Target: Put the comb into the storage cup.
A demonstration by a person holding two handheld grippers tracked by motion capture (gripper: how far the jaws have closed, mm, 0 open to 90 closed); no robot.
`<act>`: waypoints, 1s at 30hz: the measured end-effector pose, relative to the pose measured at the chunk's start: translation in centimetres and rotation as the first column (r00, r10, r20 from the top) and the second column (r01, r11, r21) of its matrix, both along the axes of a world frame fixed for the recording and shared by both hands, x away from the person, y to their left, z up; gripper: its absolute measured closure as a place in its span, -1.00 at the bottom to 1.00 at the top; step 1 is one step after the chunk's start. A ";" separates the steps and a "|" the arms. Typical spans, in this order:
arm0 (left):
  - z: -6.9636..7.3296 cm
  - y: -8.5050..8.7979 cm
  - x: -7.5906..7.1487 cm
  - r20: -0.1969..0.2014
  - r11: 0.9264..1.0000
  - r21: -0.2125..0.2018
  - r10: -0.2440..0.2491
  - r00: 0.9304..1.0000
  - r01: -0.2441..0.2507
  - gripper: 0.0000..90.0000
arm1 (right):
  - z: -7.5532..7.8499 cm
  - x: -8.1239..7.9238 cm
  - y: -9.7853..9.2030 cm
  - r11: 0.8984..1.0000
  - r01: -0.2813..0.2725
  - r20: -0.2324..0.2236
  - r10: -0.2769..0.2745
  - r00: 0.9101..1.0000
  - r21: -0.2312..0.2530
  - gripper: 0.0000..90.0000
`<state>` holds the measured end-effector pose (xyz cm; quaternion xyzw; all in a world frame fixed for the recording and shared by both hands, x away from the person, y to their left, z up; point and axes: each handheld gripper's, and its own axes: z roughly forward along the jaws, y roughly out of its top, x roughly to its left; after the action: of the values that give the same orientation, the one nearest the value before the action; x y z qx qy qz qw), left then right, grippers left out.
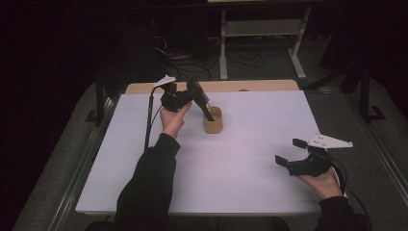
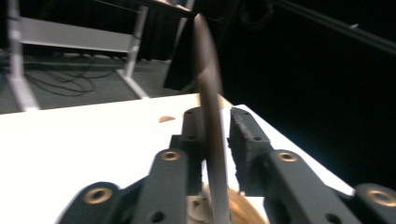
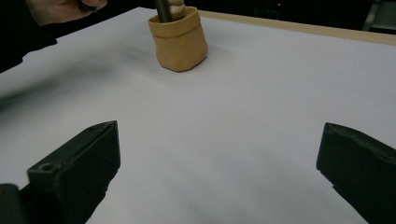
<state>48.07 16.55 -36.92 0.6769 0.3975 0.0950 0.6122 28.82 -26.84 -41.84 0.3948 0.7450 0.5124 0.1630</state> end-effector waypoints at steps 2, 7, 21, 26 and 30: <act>0.1 0.3 0.0 0.000 1.000 0.006 0.010 1.000 -0.010 0.51 | 0.0 0.1 -0.1 1.000 0.004 0.003 -0.004 1.000 -0.006 -1.00; 0.3 0.7 -0.3 0.019 1.000 0.017 -0.001 1.000 0.001 0.16 | -0.1 0.1 -0.4 1.000 0.012 0.000 -0.012 1.000 -0.003 -1.00; 1.2 2.0 -1.4 0.048 0.998 0.060 -0.016 0.999 0.013 -0.67 | -0.1 0.1 -0.3 1.000 0.010 -0.001 -0.010 1.000 -0.005 -1.00; 1.6 2.6 -1.8 0.040 0.996 0.080 -0.038 0.998 0.034 -0.89 | -0.1 0.1 -0.3 1.000 0.009 -0.001 -0.009 1.000 -0.008 -1.00; 1.7 3.4 -2.1 0.042 0.994 0.108 -0.039 0.998 0.034 -1.00 | -0.1 0.1 -0.3 1.000 0.009 -0.001 -0.009 1.000 -0.009 -1.00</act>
<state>45.99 19.99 -35.21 0.7137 0.3660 0.1199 0.5851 28.91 -27.12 -41.92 0.3980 0.7455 0.5081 0.1666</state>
